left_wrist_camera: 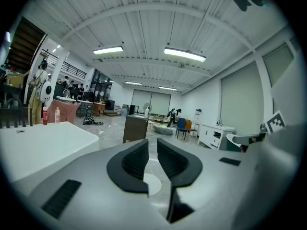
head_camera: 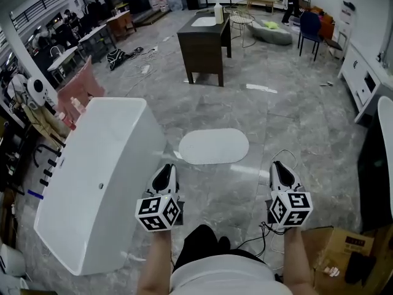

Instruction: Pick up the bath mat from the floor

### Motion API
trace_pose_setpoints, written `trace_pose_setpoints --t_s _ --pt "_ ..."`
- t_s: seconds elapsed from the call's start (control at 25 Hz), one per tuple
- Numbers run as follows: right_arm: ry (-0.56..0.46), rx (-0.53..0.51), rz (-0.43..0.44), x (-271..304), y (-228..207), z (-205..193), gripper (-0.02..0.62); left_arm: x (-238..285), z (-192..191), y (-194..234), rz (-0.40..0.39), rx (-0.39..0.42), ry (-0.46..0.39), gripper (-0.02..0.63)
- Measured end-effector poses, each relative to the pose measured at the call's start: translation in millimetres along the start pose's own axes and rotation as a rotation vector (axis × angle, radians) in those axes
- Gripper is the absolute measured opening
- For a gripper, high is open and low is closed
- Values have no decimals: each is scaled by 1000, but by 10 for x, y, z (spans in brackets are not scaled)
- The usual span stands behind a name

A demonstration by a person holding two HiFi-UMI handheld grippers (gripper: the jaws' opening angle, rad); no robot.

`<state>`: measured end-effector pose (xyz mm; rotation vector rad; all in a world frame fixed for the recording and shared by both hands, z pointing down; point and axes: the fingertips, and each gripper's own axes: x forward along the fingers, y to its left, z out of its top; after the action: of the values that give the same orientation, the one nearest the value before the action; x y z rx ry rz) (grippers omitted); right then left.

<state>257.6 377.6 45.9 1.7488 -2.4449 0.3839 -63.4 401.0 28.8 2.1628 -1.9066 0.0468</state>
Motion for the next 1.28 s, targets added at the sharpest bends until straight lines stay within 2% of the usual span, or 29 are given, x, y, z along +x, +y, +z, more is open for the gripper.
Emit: trace_pose_setpoints --t_s 0.16,0.44,0.8,1.08,1.28 --pt "42 54 2 115 -101 -87 85 114 -50 63 9 5 24 118" --pt "89 77 -43 508 -265 -119 106 559 -52 280 13 -17 48 169" --pt "159 70 -106 1468 -561 -63 155 1611 -30 742 10 -42 78 204" --pt "199 158 -155 2294 -714 38 155 2481 39 1163 7 -59 125 222" --pt "220 168 -185 2765 -790 113 155 2976 69 1421 4 -79 142 232"
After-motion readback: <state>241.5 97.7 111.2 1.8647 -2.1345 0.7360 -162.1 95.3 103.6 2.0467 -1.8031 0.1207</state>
